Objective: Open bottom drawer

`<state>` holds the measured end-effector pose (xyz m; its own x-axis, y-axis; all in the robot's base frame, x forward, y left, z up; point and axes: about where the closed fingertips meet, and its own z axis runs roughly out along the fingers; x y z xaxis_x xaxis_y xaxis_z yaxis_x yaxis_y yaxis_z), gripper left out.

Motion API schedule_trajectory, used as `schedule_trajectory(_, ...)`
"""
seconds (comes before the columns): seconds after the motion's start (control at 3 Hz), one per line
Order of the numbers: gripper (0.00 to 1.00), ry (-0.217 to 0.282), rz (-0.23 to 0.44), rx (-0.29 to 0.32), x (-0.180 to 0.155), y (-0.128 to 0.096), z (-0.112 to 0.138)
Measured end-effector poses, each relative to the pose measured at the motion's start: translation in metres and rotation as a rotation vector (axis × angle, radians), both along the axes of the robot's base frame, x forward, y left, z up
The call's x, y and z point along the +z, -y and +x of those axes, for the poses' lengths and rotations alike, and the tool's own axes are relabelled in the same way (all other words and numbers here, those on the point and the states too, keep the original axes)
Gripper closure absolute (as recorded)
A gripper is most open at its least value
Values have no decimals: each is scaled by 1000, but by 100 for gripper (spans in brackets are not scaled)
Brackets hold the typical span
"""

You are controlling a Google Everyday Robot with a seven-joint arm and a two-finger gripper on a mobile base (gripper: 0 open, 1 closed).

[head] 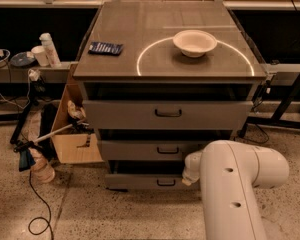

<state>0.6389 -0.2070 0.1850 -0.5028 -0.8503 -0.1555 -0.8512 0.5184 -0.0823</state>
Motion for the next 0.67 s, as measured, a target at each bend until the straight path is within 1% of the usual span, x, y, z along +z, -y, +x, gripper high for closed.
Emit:
schedule_trajectory(0.33,100,-4,-6,-6,1,4,-7)
schedule_trajectory(0.67,100,-12,-19,-17,1,14,-16)
